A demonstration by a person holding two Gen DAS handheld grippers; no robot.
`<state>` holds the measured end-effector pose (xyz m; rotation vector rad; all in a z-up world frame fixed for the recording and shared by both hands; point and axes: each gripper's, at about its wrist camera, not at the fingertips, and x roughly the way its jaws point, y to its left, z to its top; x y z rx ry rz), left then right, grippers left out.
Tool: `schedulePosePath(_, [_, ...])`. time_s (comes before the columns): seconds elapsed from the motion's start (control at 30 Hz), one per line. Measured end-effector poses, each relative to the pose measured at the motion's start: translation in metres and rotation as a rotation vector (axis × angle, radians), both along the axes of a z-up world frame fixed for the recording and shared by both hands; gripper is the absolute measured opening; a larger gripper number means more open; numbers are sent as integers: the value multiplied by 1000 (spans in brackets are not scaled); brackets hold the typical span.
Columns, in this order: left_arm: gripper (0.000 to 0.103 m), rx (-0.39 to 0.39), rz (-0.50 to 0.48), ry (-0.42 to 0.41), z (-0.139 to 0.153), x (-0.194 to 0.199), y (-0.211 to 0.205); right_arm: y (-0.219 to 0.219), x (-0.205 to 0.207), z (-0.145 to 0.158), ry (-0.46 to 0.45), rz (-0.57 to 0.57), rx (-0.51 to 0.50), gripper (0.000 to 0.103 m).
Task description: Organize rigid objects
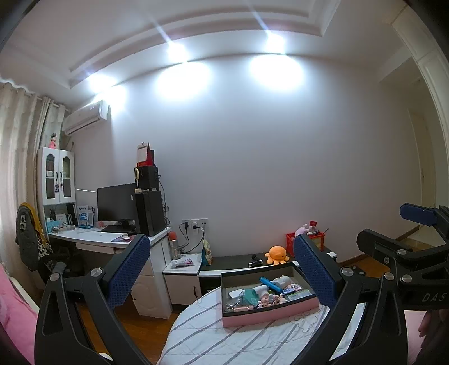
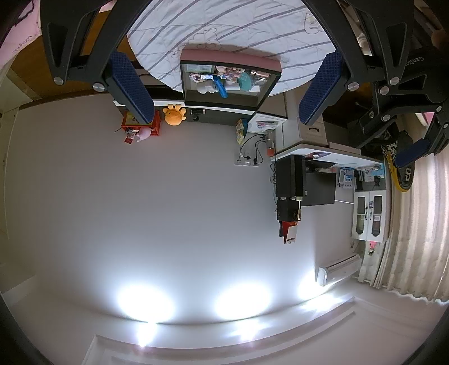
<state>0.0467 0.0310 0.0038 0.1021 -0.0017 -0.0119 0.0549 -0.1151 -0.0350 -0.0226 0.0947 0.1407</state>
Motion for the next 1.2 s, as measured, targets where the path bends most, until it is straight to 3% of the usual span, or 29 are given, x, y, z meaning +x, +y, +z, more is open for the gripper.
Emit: schedulePosePath(1.2, [103,19,8,13,-5,6,-3,-1,1,0,11,1,-4,103])
